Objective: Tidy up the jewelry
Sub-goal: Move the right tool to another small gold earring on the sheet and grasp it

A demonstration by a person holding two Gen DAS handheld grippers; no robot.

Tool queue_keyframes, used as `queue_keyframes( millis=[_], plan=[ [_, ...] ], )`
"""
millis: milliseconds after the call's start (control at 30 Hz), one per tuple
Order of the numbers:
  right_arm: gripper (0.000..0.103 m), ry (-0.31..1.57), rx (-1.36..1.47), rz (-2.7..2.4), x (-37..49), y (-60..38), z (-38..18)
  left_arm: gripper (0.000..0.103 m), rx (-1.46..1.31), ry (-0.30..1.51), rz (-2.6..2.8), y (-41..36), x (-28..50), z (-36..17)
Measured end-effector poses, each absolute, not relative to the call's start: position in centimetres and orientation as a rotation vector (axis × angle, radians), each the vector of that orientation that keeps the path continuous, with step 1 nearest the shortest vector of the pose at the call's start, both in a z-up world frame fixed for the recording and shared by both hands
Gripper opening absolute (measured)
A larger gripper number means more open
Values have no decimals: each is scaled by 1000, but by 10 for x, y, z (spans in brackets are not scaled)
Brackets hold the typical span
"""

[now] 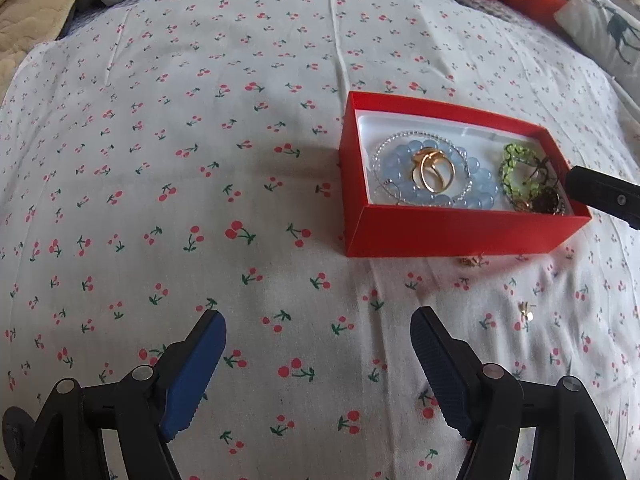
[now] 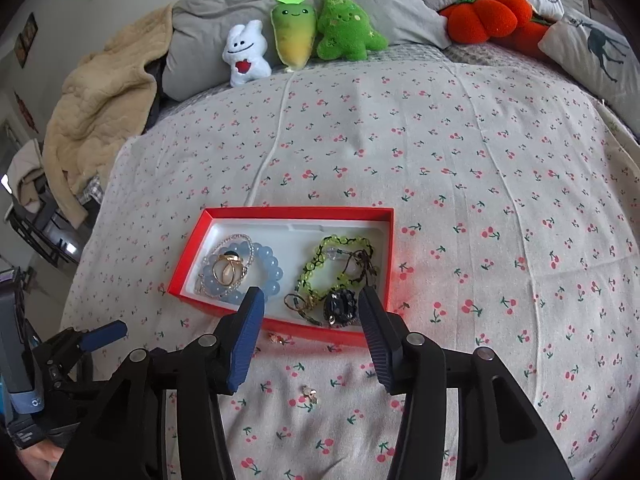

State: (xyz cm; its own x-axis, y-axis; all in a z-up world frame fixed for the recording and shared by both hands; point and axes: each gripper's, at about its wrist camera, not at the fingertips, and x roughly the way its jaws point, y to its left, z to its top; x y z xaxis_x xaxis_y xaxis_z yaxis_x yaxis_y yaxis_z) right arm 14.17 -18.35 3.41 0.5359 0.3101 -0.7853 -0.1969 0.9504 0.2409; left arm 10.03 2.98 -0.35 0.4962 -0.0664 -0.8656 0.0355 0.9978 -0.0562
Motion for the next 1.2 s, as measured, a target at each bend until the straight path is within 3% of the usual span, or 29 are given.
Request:
queue_keyframes(
  millis=[133, 433, 900, 1200],
  plan=[
    [63, 974, 82, 285, 128, -191, 30, 80, -24, 1114, -27, 28, 95, -12],
    [68, 1052, 45, 249, 111, -205, 11, 80, -71, 1180, -24, 25, 82, -23],
    [68, 1206, -44, 247, 98, -189, -32, 81, -45, 1247, -11, 30, 81, -42],
    [68, 1205, -115, 246, 105, -158, -40, 81, -32, 1253, -30, 24, 82, -43]
  ],
)
